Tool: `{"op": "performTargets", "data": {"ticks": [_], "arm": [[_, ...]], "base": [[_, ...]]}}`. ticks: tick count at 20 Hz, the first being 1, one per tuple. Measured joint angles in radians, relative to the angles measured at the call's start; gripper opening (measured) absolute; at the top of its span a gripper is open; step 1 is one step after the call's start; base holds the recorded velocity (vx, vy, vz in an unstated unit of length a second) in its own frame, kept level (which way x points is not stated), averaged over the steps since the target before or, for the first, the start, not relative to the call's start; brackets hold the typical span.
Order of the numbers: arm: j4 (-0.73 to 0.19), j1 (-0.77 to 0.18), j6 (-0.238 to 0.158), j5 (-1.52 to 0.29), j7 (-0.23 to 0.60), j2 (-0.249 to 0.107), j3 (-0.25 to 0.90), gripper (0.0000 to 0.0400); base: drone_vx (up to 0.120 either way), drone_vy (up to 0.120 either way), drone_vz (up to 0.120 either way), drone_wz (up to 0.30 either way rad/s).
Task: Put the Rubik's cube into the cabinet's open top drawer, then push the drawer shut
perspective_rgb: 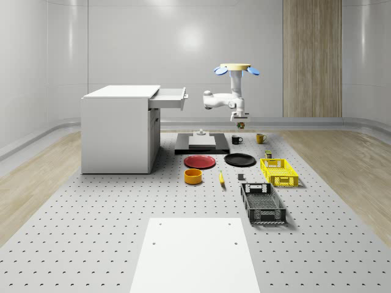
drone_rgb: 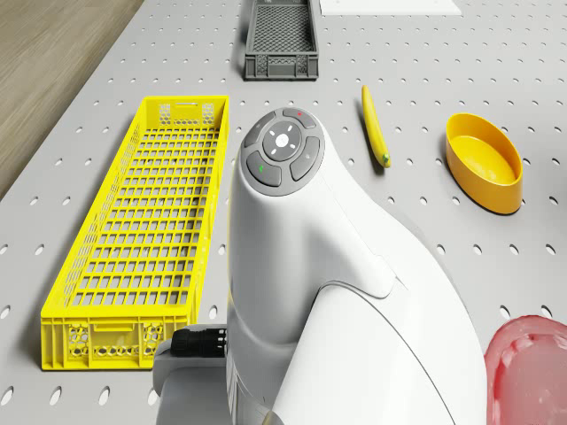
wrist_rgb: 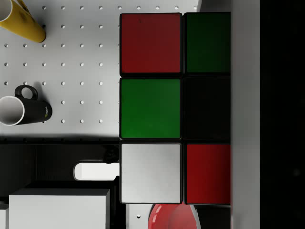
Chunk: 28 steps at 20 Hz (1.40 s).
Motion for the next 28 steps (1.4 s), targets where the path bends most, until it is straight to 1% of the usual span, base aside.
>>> {"op": "performTargets", "data": {"ticks": [6, 14, 16, 20, 28], "arm": [[0.000, -0.001, 0.015, 0.006, 0.001, -0.016, 0.002, 0.0325], [0.001, -0.003, 0.033, 0.014, 0.003, -0.035, 0.004, 0.0325], [0.001, -0.004, 0.037, 0.016, 0.003, -0.040, 0.004, 0.0325], [0.001, -0.004, 0.044, 0.019, 0.004, -0.048, 0.005, 0.0325], [0.001, -0.005, 0.058, 0.025, 0.005, -0.062, 0.006, 0.0325]], "base": [[0.000, -0.120, 0.113, 0.000], [0.000, -0.120, 0.000, 0.000], [0.000, 0.000, 0.000, 0.000], [0.000, 0.000, 0.120, 0.000], [0.000, -0.115, 0.120, 0.000]]}}
